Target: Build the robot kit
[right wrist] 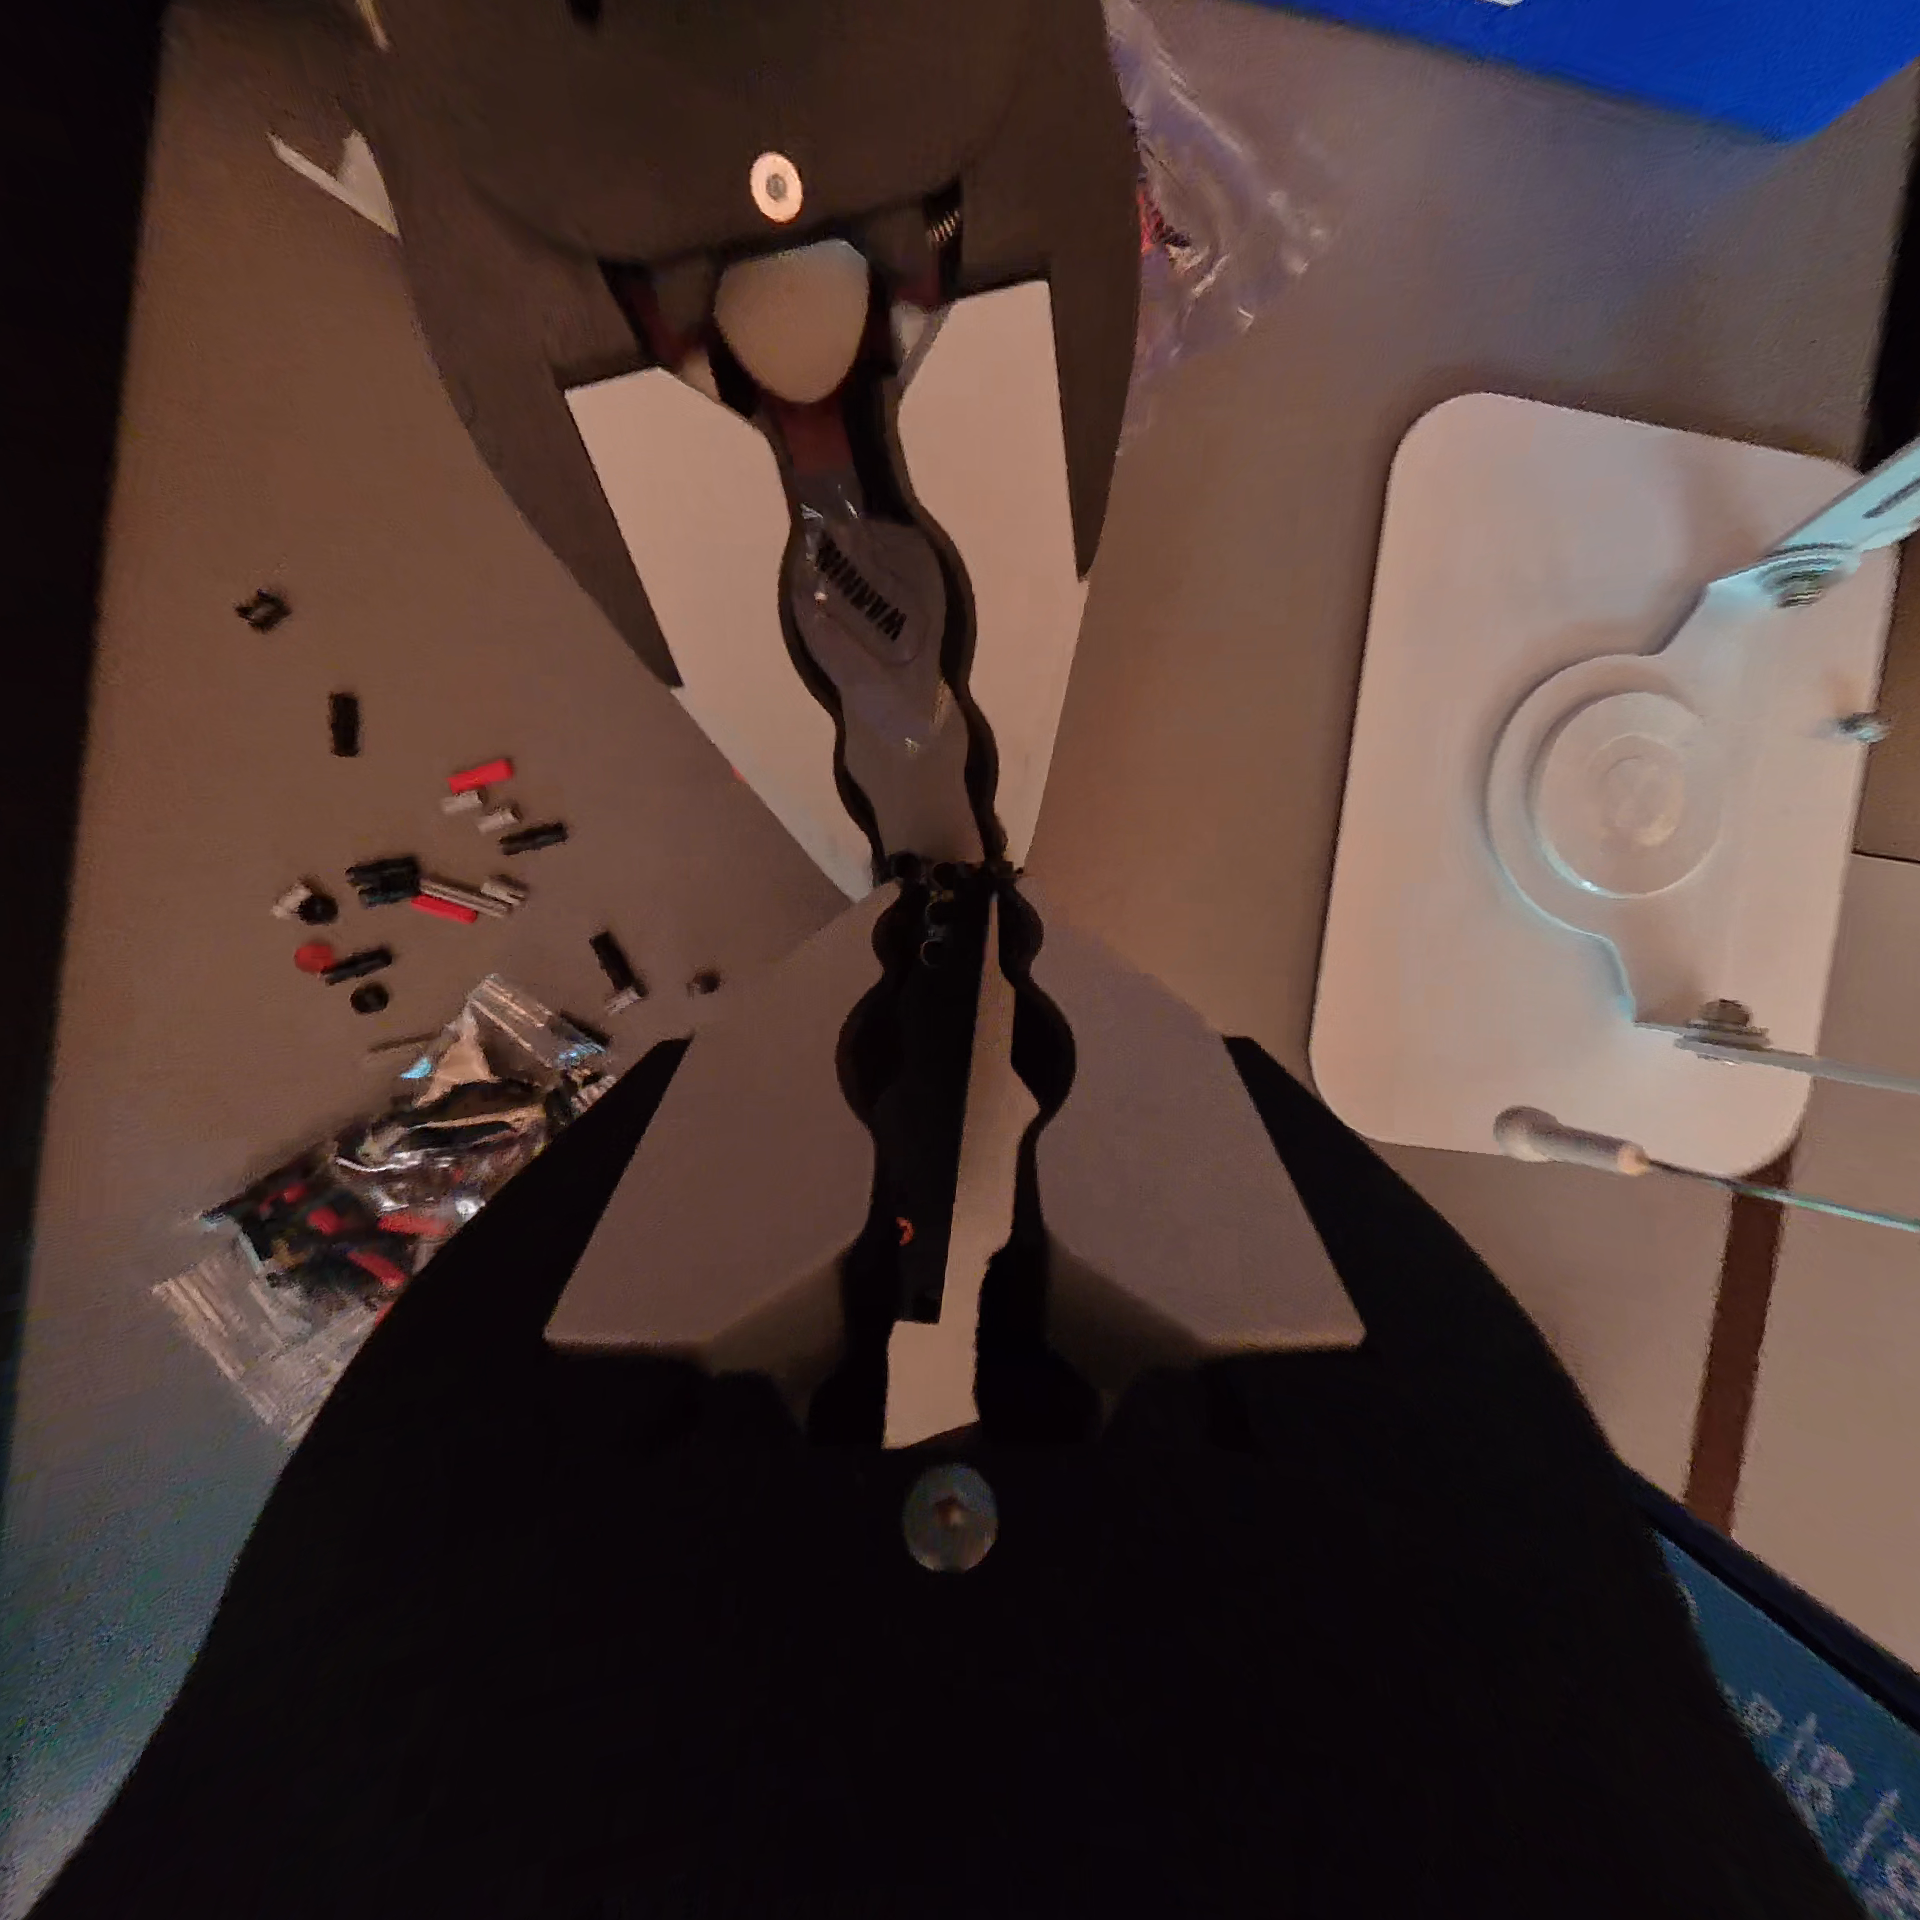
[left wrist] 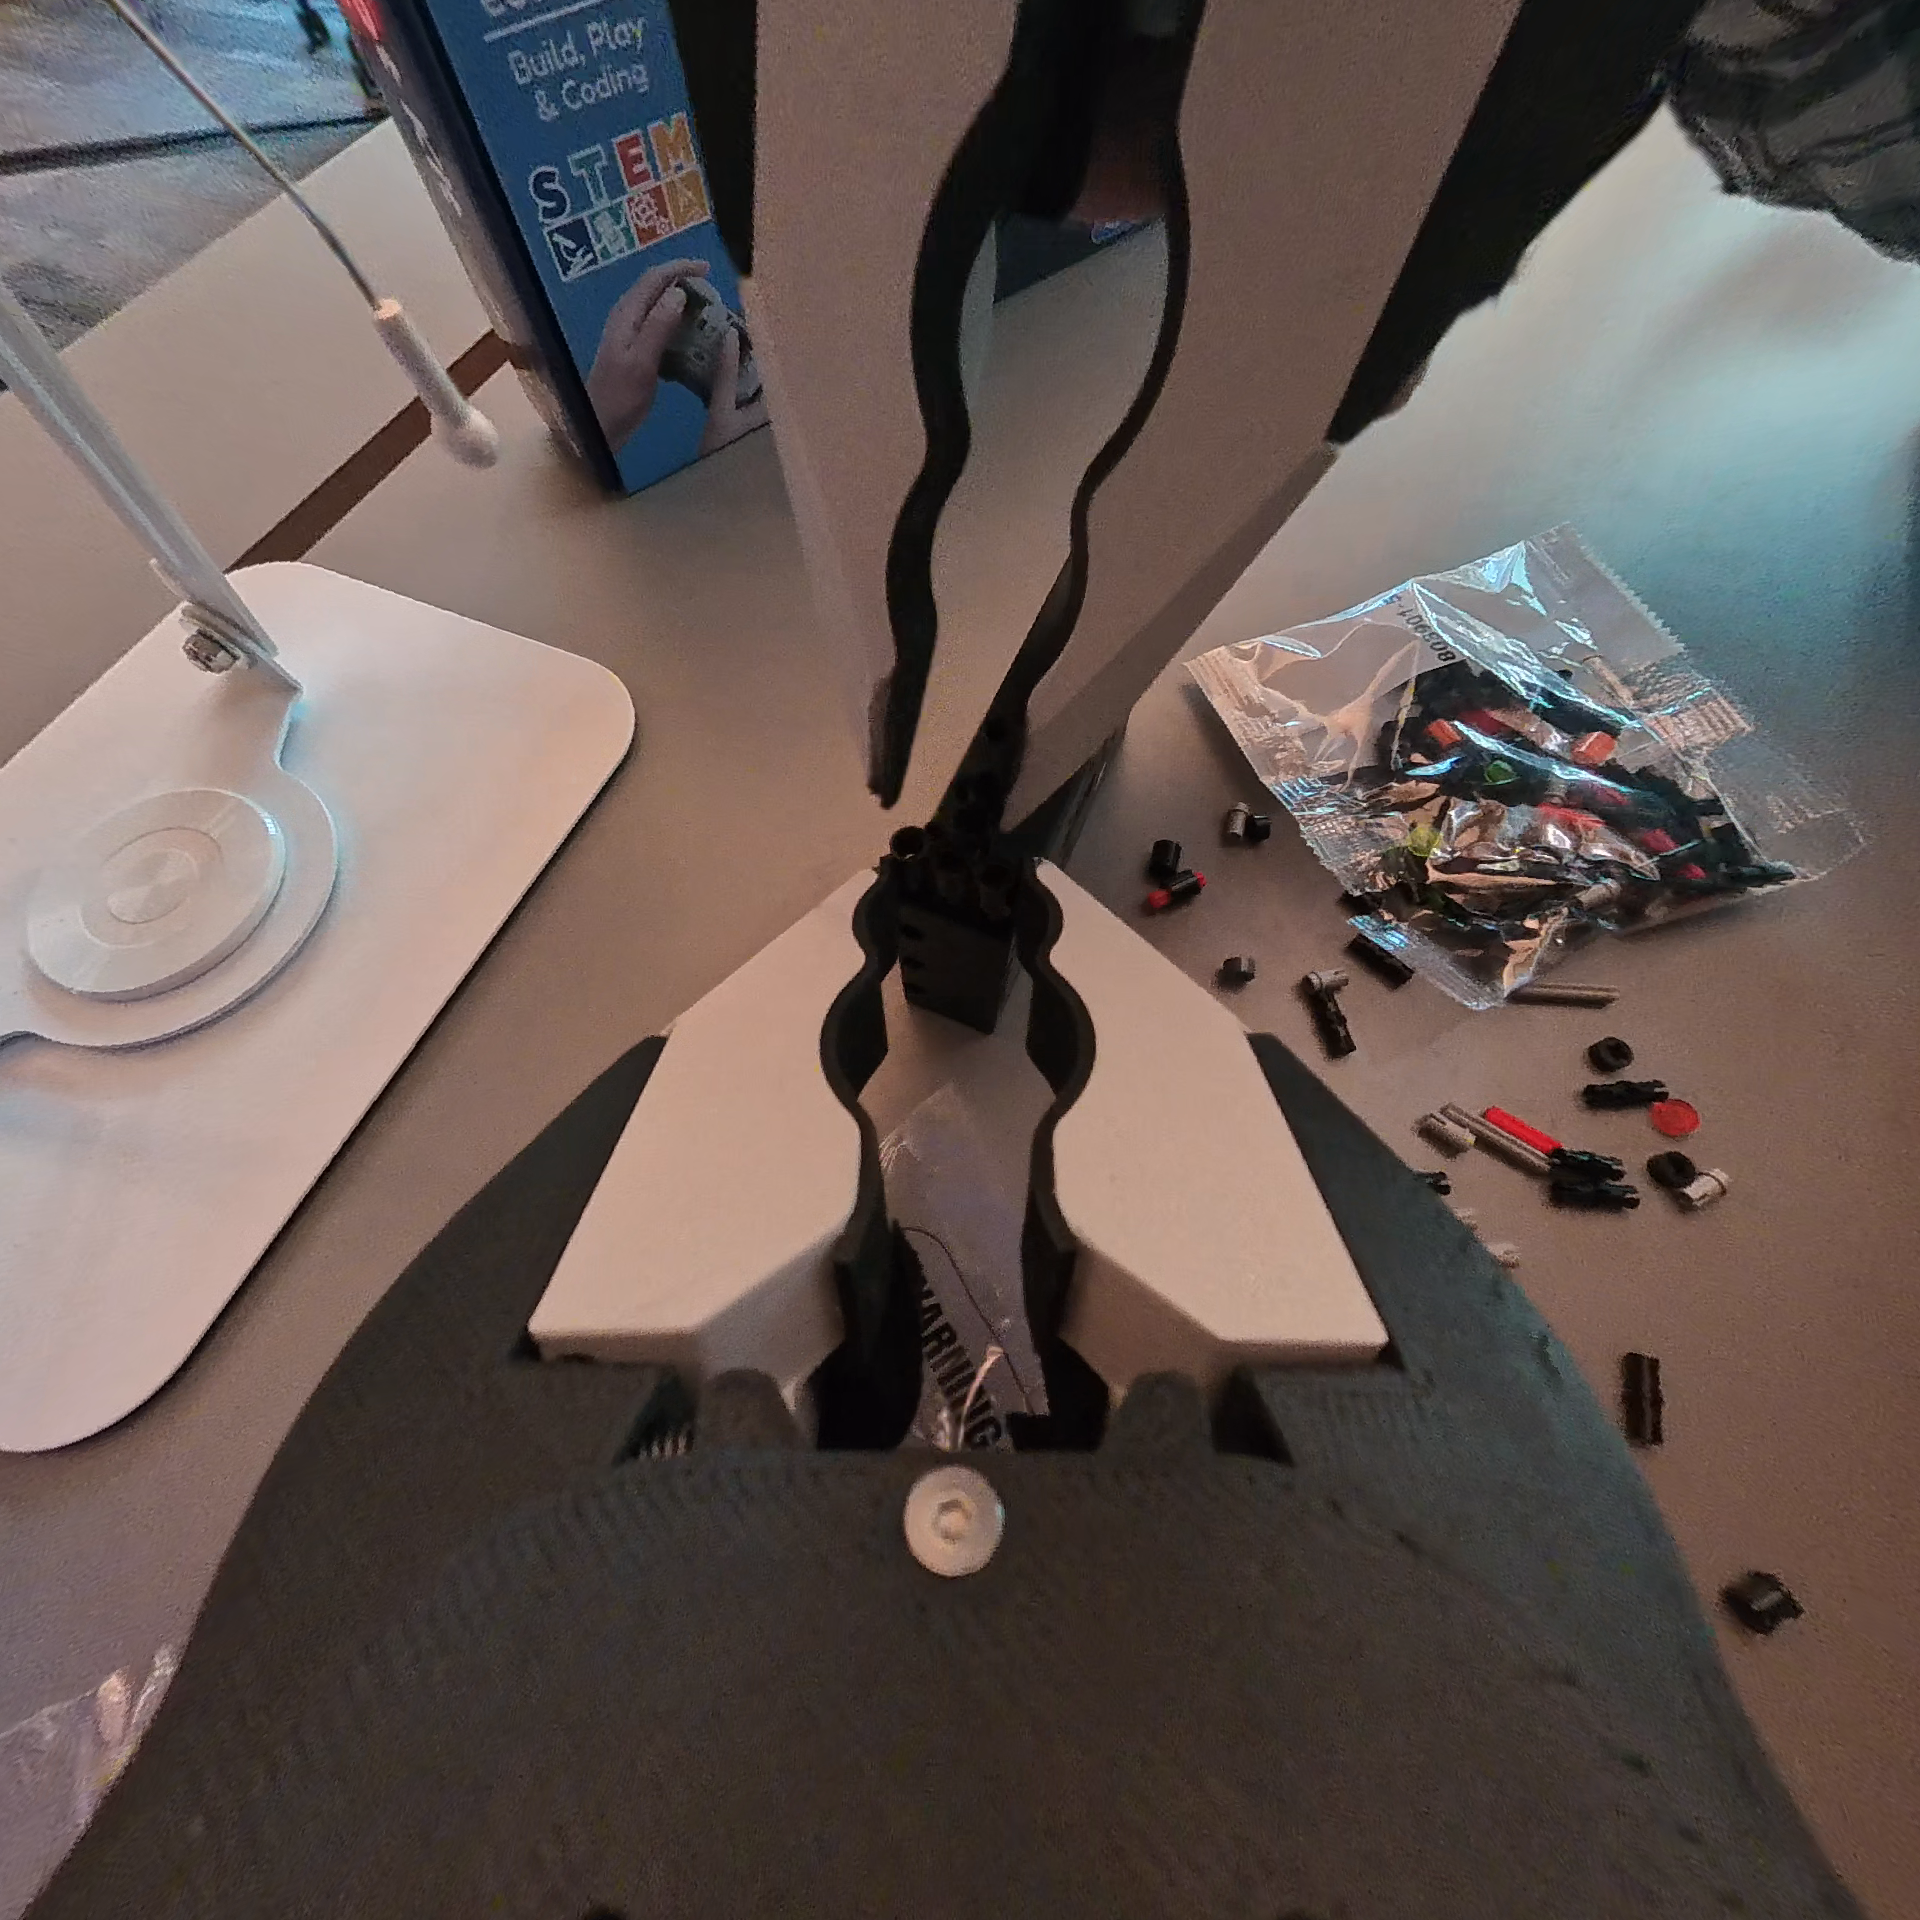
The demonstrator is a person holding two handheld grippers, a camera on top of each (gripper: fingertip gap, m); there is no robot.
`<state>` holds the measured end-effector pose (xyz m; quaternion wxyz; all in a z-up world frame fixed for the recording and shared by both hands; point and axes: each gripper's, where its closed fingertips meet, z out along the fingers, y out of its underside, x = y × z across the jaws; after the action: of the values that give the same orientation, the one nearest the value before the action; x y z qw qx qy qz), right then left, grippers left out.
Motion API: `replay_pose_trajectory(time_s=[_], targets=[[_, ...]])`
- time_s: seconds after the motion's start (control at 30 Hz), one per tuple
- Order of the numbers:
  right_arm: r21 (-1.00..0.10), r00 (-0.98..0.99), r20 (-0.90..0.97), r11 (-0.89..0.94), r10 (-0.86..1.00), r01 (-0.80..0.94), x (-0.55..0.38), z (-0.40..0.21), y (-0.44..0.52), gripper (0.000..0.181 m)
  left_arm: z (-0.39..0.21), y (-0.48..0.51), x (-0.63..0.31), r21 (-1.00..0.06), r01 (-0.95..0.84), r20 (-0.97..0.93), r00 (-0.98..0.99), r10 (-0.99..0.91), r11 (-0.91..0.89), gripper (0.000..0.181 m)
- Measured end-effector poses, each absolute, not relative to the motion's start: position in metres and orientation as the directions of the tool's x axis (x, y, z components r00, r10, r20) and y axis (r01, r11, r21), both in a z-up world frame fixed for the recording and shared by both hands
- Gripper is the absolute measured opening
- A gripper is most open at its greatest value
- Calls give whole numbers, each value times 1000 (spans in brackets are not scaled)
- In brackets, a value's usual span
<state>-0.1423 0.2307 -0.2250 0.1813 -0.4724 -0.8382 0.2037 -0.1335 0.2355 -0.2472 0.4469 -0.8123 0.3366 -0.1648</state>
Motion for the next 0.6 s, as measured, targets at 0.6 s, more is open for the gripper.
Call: replay_pose_trajectory(time_s=[0.6], targets=[[-506, -439, 224, 489, 870, 711, -134, -240, 233, 5, -247, 235, -131, -832, -418, -60, 723, -688, -366, 21]])
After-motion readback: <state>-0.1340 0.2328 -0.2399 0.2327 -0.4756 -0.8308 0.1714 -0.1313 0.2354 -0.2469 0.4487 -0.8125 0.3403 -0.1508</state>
